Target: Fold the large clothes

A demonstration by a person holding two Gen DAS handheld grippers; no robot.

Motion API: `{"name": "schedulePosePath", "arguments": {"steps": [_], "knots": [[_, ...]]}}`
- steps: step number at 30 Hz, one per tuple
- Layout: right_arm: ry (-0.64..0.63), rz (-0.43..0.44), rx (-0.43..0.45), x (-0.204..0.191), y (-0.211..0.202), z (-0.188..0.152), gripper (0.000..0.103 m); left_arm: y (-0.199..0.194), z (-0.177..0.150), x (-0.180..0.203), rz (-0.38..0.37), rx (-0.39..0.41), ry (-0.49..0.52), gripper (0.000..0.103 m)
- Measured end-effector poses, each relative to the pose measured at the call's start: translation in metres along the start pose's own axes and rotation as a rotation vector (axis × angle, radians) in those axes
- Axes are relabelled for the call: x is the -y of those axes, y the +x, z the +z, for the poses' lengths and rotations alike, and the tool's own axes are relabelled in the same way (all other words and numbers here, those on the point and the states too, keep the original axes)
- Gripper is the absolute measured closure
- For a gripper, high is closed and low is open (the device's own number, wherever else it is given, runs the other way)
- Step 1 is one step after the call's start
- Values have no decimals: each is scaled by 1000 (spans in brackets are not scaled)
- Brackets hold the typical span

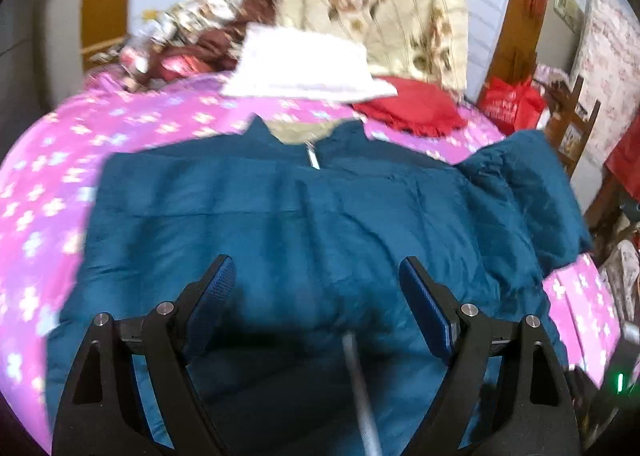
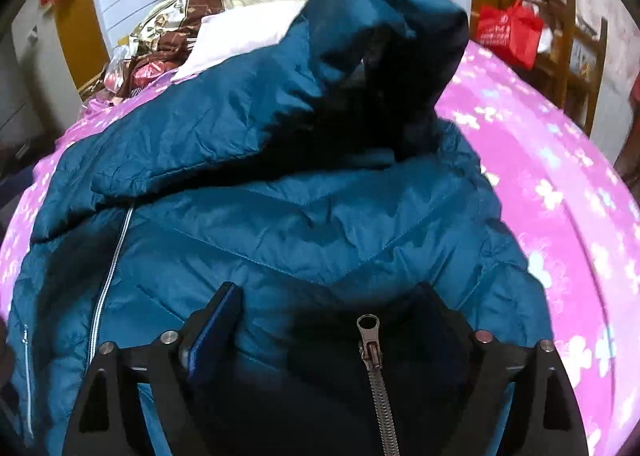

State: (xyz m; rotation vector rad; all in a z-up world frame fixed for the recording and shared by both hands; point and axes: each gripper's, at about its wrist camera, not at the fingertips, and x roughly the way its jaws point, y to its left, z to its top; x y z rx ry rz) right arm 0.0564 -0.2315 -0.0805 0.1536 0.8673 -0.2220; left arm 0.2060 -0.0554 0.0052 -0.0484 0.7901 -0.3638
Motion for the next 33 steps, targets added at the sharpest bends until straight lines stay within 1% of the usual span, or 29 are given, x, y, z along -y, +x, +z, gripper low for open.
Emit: {"name": "schedulePosePath", "arguments": {"steps": [1, 2, 3, 4, 5, 6, 7, 8, 9, 10, 11, 13, 17, 20, 22, 24, 26, 27, 29, 31, 32, 33], "knots": [[-18, -5, -7, -3, 2, 0, 9, 16, 3, 4, 5, -29, 1, 19], [-30, -11, -11, -6, 3, 1, 8, 29, 3, 5, 24, -55, -5, 19], [-42, -18, -15, -9, 4, 1, 7, 43, 2, 4, 59, -93, -22, 19], [-48, -19, -16, -9, 3, 0, 7, 58, -1, 2, 74, -130, -53, 19], [-54, -15, -20, -10, 3, -1, 7, 61, -3, 0, 64, -126, -71, 19], [-53, -11, -24, -11, 3, -1, 7, 61, -4, 1, 51, -109, -84, 24], [-52, -6, -27, -10, 3, -1, 7, 59, -6, 3, 29, -97, -86, 45], [-50, 1, -31, -10, 3, -1, 6, 57, -7, 7, 2, -97, -74, 57], [-49, 5, -34, -8, 4, -1, 6, 55, -6, 9, -9, -97, -61, 83], [-47, 11, -37, -8, 4, 0, 6, 51, -5, 11, -28, -97, -50, 93], [-44, 14, -40, -7, 5, 0, 5, 44, -3, 13, -56, -86, -42, 94], [-42, 14, -42, -5, 5, -2, 3, 26, -2, 12, -72, -41, -34, 96], [-44, 7, -40, -5, 5, -3, 2, -21, 5, -5, -121, 47, -81, 96], [-40, 9, -40, -5, 7, -2, 1, -50, 10, -32, -116, 88, -114, 96], [-41, 7, -40, -5, 7, -3, 0, -65, 13, -54, -91, 107, -129, 96], [-44, 3, -42, -6, 8, -3, 0, -72, 13, -81, -51, 106, -147, 96], [-44, 1, -43, -7, 9, -3, 0, -70, 12, -110, 2, 93, -169, 96], [-44, 2, -45, -7, 9, -3, 0, -65, 9, -119, 10, 77, -177, 96], [-38, 8, -51, -6, 10, -2, 0, -47, -3, -138, 37, 12, -201, 96], [-33, 20, -59, -4, 12, -1, 0, -36, -13, -139, 43, -22, -187, 95], [-31, 27, -63, -2, 12, 0, 0, -34, -18, -139, 59, -29, -171, 93], [-30, 34, -65, 0, 12, 0, 0, -34, -21, -138, 78, -27, -161, 87]]}}
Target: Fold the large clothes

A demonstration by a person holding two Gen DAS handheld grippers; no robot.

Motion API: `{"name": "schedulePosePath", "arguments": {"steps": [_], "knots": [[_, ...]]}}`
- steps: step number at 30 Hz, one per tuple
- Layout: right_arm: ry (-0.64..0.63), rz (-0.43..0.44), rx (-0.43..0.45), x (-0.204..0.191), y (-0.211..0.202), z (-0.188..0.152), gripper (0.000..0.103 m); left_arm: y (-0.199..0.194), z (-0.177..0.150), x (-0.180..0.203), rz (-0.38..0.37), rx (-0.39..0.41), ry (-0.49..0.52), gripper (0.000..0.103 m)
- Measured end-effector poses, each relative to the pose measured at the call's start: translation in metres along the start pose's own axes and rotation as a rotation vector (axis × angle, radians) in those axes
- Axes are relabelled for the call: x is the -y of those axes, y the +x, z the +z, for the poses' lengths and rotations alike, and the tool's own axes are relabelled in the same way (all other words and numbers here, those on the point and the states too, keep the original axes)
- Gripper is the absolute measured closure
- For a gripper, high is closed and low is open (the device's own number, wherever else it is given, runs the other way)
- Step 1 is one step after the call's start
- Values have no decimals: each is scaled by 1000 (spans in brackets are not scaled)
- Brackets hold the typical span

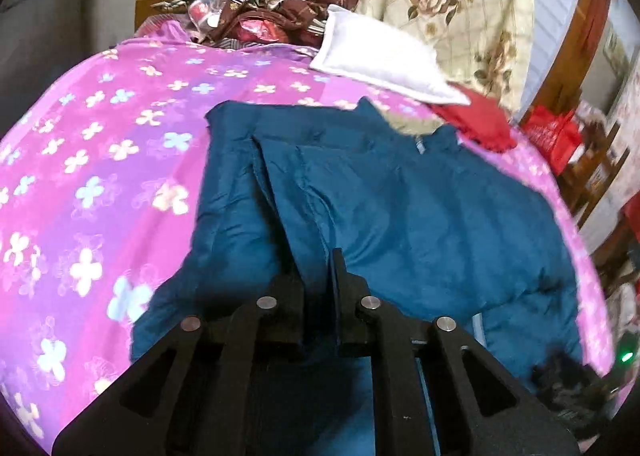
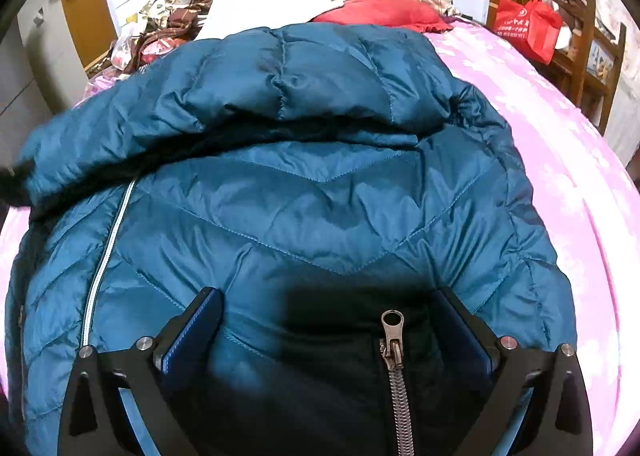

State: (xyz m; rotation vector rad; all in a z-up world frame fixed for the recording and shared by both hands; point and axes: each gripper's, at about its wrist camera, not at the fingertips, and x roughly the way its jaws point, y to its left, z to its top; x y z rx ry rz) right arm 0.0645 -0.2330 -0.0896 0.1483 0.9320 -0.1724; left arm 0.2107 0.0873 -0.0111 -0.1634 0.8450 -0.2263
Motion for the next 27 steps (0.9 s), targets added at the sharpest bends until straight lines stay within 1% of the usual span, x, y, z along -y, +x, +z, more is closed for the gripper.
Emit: {"name": "schedulePosePath", "arguments": {"steps": [1, 2, 3, 4, 5, 7, 8, 9, 11, 12, 13, 14, 15, 16, 17, 18, 19, 20, 21, 23, 25, 26, 27], "knots": [[-5, 7, -3, 1, 0, 0, 0, -2, -2, -1, 25, 8, 1, 80], [-7, 16, -3, 3, -3, 1, 0, -8, -2, -6, 50, 27, -4, 75], [10, 24, 14, 8, -8, 3, 4, -16, -3, -11, 79, 62, -15, 67], [32, 38, 46, 13, -16, 4, 8, -28, -2, -17, 124, 116, -43, 61], [73, 57, 123, 23, -33, 7, 8, -38, 1, -26, 169, 164, -82, 59], [129, 69, 252, 39, -56, 14, 8, -57, 8, -33, 209, 253, -135, 56], [153, 76, 320, 48, -65, 22, 8, -60, 14, -30, 224, 271, -131, 56], [166, 82, 353, 54, -69, 32, 8, -59, 18, -23, 238, 276, -112, 56], [140, 114, 371, 54, -65, 67, 8, -47, 29, 0, 250, 266, -32, 56], [105, 134, 370, 49, -60, 83, 8, -33, 34, 14, 241, 250, 13, 56], [46, 176, 360, 42, -50, 106, 8, -24, 36, 20, 237, 230, 36, 56], [8, 222, 335, 35, -41, 119, 8, -4, 40, 31, 229, 178, 63, 56], [-41, 293, 278, 28, -25, 133, 8, 11, 41, 36, 224, 138, 75, 56], [-84, 332, 229, 24, -12, 139, 8, 29, 41, 40, 233, 90, 96, 56], [-149, 341, 169, 17, 6, 144, 8, 50, 36, 44, 294, 57, 143, 56], [-213, 303, 106, 13, 28, 143, 9, 58, 33, 45, 332, 52, 161, 56], [-249, 260, 71, 12, 40, 140, 8, 70, 24, 40, 365, 35, 171, 54], [-285, 228, 32, 16, 57, 130, 8, 72, 18, 37, 366, 32, 170, 53], [-287, 232, 25, 21, 64, 121, 7, 74, 10, 34, 358, 35, 166, 52], [-302, 231, 7, 25, 67, 111, 7, 71, -1, 29, 336, 40, 159, 52], [-330, 206, -31, 20, 65, 117, 7, 68, -5, 26, 320, 48, 138, 51], [-351, 196, -44, 16, 60, 123, 9, 69, -5, 23, 308, 52, 122, 51], [-365, 200, -5, 13, 49, 131, 15, 70, -4, 24, 300, 49, 113, 50]]}}
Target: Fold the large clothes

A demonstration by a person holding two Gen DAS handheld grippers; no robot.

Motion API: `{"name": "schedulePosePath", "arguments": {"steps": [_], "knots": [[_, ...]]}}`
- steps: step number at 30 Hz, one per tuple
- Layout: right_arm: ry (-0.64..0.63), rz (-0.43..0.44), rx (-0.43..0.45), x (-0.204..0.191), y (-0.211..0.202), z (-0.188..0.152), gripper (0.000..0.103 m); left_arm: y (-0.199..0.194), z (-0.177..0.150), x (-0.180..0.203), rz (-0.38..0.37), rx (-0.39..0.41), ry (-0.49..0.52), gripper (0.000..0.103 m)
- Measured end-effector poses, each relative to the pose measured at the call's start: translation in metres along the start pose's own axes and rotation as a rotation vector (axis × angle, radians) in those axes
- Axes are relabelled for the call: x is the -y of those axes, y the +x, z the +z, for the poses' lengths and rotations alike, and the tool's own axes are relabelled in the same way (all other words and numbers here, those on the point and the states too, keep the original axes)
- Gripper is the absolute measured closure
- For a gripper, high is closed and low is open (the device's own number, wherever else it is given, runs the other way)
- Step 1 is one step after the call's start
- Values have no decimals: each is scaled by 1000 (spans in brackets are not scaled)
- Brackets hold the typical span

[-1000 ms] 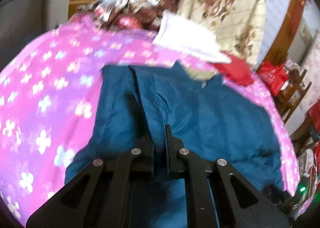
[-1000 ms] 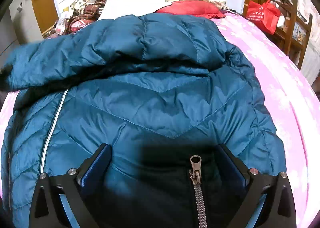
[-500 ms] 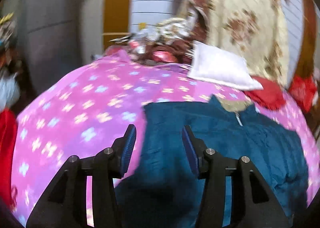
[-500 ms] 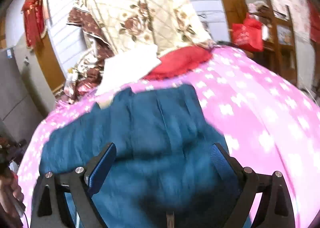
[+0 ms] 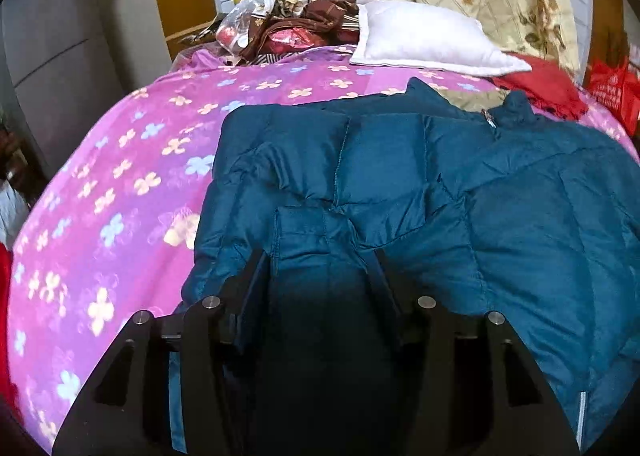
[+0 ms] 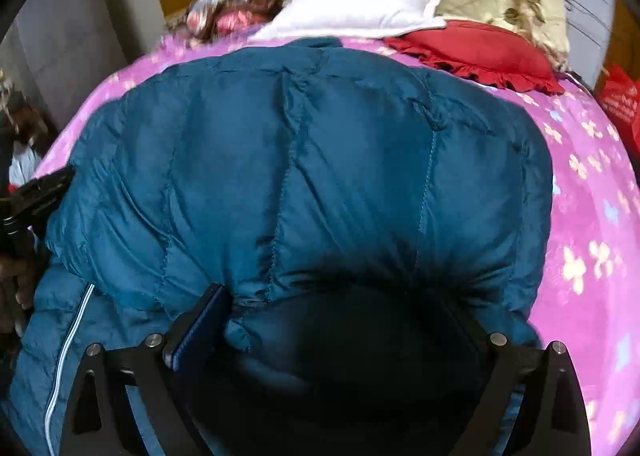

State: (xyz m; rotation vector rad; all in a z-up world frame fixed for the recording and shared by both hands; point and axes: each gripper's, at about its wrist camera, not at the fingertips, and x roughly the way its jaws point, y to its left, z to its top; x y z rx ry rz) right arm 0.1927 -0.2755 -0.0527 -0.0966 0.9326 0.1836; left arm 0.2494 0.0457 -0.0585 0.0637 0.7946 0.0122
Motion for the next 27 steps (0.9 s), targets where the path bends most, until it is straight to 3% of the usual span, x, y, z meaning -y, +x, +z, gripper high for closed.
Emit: {"name": "schedulePosePath", "arguments": {"steps": [2, 4, 7, 9, 12, 15, 18, 20, 24, 25, 26, 27], "knots": [[39, -16, 145, 5, -23, 21, 17, 1, 2, -4, -17, -9, -28, 48], [137, -28, 215, 14, -28, 40, 16, 2, 3, -7, -32, -13, -50, 46], [276, -55, 174, 27, 4, 66, 16, 2, 3, -7, -31, -18, -64, 43], [344, -60, 68, 37, 45, 64, 12, 1, 3, -6, -26, -16, -62, 42], [334, -112, 76, 37, 58, 55, 5, 3, 3, -6, -20, -19, -65, 40], [341, -155, 30, 31, 49, 66, 7, 5, 3, -7, -9, -26, -67, 40], [337, -174, 163, 11, 12, 70, 10, 5, 3, -6, 1, -27, -65, 40], [296, -90, 229, -19, -2, 73, 10, 4, 3, -6, 5, -26, -64, 40], [212, 19, 181, -77, 10, 62, 10, 5, 3, -5, 19, -28, -60, 38], [196, 6, 150, -86, 23, 58, 6, 5, 4, -4, 24, -28, -58, 37], [168, -66, 109, -94, 44, 49, 4, 5, 4, -4, 30, -26, -57, 36], [145, -96, 118, -97, 52, 42, 0, 5, 4, -5, 35, -26, -58, 35]]}}
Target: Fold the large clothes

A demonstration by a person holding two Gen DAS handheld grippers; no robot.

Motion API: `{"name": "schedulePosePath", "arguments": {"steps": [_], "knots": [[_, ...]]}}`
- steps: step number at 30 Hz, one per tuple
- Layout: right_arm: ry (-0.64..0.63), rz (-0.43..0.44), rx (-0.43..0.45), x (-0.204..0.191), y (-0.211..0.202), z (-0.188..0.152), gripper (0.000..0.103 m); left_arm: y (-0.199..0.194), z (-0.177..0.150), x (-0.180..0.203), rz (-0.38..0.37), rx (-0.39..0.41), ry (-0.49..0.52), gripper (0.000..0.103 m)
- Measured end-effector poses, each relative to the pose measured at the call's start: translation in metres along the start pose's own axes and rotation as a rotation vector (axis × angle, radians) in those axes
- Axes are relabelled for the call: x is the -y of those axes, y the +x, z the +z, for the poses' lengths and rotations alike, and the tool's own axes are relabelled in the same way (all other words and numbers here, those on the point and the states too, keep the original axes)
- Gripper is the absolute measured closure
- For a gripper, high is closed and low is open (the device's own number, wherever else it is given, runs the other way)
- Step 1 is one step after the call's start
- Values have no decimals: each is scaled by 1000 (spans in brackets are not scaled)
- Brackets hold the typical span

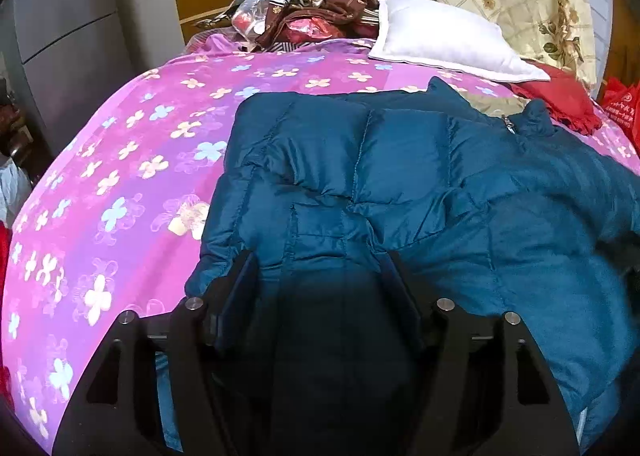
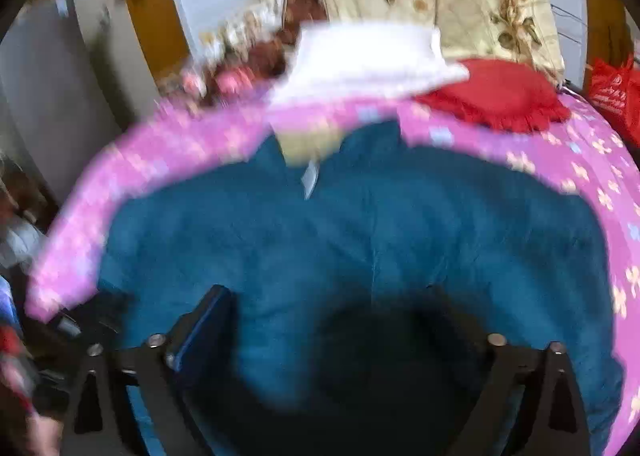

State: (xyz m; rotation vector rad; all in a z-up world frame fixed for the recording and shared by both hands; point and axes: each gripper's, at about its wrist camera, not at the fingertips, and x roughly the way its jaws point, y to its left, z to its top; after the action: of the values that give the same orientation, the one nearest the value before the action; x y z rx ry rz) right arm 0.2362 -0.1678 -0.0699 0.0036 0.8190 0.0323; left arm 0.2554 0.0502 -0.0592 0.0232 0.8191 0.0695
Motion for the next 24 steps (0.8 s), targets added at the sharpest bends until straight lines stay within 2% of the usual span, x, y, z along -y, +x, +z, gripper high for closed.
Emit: {"name": "schedulePosePath", "arguments": {"steps": [12, 14, 17, 19, 21, 24], "knots": [[7, 9, 37, 4, 2, -4, 0, 2, 0, -2, 4, -8, -3, 32], [6, 12, 43, 7, -8, -2, 1, 3, 0, -2, 5, -9, -3, 32], [29, 16, 155, 28, -50, -4, 1, 4, -1, -2, 5, -10, -4, 32], [55, 28, 181, 50, -70, -8, 1, 4, -1, -3, 6, -10, -3, 32], [60, 41, 160, 70, -79, -14, 1, 4, -1, -3, 6, -10, -3, 32], [0, 54, 79, 88, -75, -30, 1, 5, -1, -3, 7, -9, -2, 32]]}}
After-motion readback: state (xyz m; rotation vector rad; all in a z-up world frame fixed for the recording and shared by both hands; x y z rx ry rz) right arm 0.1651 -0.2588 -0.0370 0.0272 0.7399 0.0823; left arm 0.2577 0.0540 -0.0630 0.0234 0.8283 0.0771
